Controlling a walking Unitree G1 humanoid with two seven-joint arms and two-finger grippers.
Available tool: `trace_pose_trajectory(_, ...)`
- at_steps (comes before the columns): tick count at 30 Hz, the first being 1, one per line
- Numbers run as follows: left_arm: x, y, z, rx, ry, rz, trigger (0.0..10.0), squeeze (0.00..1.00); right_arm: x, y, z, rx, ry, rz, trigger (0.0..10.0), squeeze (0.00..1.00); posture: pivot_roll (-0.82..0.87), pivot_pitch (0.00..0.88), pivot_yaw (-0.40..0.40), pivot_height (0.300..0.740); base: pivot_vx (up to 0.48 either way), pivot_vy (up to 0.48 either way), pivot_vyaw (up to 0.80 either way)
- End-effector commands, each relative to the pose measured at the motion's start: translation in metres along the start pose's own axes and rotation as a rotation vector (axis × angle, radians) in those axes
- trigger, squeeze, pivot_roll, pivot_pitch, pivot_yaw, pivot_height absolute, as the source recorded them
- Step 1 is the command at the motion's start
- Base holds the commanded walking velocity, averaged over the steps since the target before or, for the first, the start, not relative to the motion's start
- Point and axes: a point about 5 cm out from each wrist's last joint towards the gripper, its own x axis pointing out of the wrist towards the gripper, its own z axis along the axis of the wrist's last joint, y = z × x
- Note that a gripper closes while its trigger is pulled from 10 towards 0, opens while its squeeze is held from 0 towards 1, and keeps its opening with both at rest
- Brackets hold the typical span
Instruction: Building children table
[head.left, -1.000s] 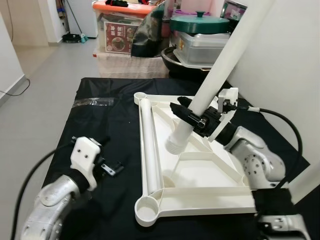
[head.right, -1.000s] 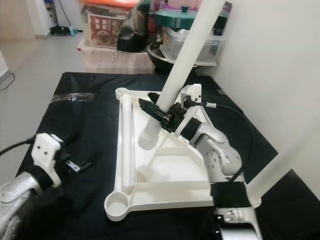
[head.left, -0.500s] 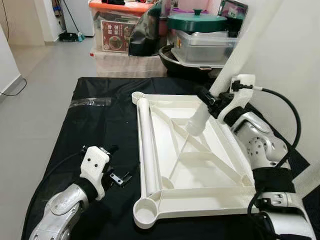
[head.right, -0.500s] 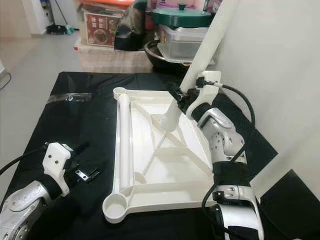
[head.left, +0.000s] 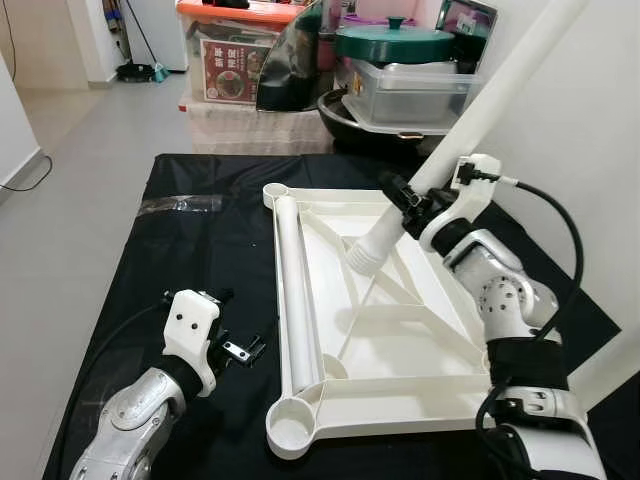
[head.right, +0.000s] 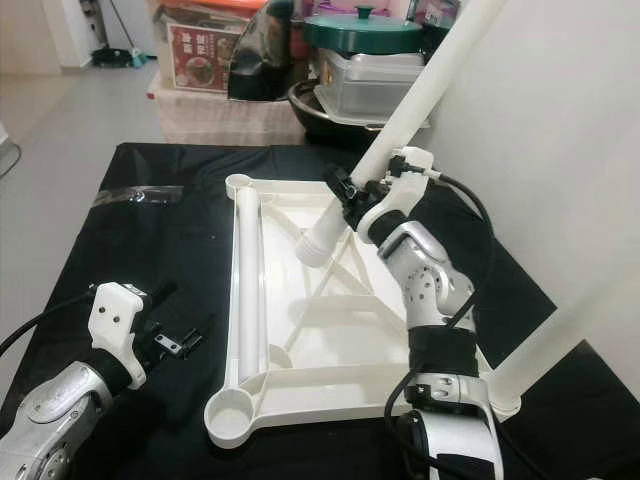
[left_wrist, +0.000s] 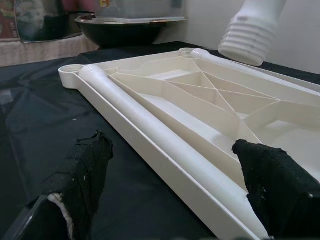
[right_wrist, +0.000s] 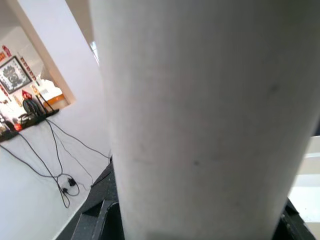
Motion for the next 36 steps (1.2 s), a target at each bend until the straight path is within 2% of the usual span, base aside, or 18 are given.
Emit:
trace_pose_trajectory(1,0.0,-0.004,0.0,-0.009,0.004,-0.015,10.0,0.0,-0.003,0.014,0.01,0.029,-0.058,0.142,0.0,0.0,0.09,0.0,-0.093,0.74,0.0,0.0,0.0)
trace_pose_trajectory(5,-0.001,-0.007,-0.001,-0.013,0.014,-0.063,10.0,0.0,-0.021,0.043,0.027,0.052,-0.089,0.522,0.0,0.0,0.09,0.0,-0.09,0.74,0.0,0.0,0.0)
trace_pose_trajectory(6,-0.001,-0.007,-0.001,-0.013,0.014,-0.063,10.0,0.0,-0.021,0.043,0.027,0.052,-0.089,0.522,0.0,0.0,0.09,0.0,-0.09,0.74,0.0,0.0,0.0)
trace_pose_trajectory(8,-0.003,-0.007,-0.001,-0.012,0.024,-0.087,10.0,0.0,-0.027,0.053,0.034,0.035,-0.073,0.675,0.0,0.0,0.09,0.0,-0.094,0.74,0.0,0.0,0.0)
trace_pose_trajectory(9,-0.003,-0.007,-0.001,-0.012,0.024,-0.087,10.0,0.0,-0.027,0.053,0.034,0.035,-0.073,0.675,0.0,0.0,0.09,0.0,-0.094,0.74,0.0,0.0,0.0)
trace_pose_trajectory(12,-0.003,-0.007,-0.002,-0.017,0.031,-0.105,10.0,0.0,-0.034,0.067,0.028,-0.016,-0.002,0.851,0.0,0.0,0.09,0.0,-0.099,0.74,0.0,0.0,0.0)
trace_pose_trajectory(19,-0.005,-0.013,-0.001,-0.039,0.029,-0.16,10.0,0.0,-0.037,0.076,0.017,-0.052,0.069,0.943,0.0,0.0,0.1,0.0,-0.108,0.74,0.0,0.0,0.0)
trace_pose_trajectory(21,-0.01,-0.023,0.006,-0.075,0.022,-0.292,10.0,0.0,-0.037,0.079,0.014,-0.055,0.097,0.996,0.0,0.0,0.11,0.0,-0.113,0.74,0.0,0.0,0.0)
trace_pose_trajectory(22,-0.014,-0.029,0.011,-0.095,0.029,-0.406,10.0,0.0,-0.037,0.081,0.014,-0.051,0.115,1.036,0.0,0.0,0.11,0.0,-0.114,0.74,0.0,0.0,0.0)
trace_pose_trajectory(24,-0.015,-0.03,0.012,-0.098,0.034,-0.435,10.0,0.0,-0.038,0.081,0.014,-0.051,0.124,1.052,0.0,0.0,0.11,0.0,-0.114,0.74,0.0,0.0,0.0)
trace_pose_trajectory(25,-0.02,-0.033,0.018,-0.088,0.05,-0.574,10.0,0.0,-0.036,0.082,0.012,-0.056,0.153,1.085,0.0,0.0,0.11,0.0,-0.11,0.74,0.0,0.0,0.0)
trace_pose_trajectory(26,-0.02,-0.033,0.018,-0.088,0.05,-0.574,10.0,0.0,-0.036,0.082,0.012,-0.056,0.153,1.085,0.0,0.0,0.11,0.0,-0.11,0.74,0.0,0.0,0.0)
trace_pose_trajectory(28,-0.022,-0.032,0.021,-0.073,0.07,-0.653,10.0,0.0,-0.035,0.084,0.01,-0.057,0.175,1.109,0.0,0.0,0.11,0.0,-0.108,0.74,0.0,0.0,0.0)
trace_pose_trajectory(36,-0.012,-0.02,0.03,-0.022,0.076,-0.691,10.0,0.0,-0.04,0.094,0.0,-0.033,0.213,1.187,0.0,0.0,0.1,0.0,-0.09,0.74,0.0,0.0,0.0)
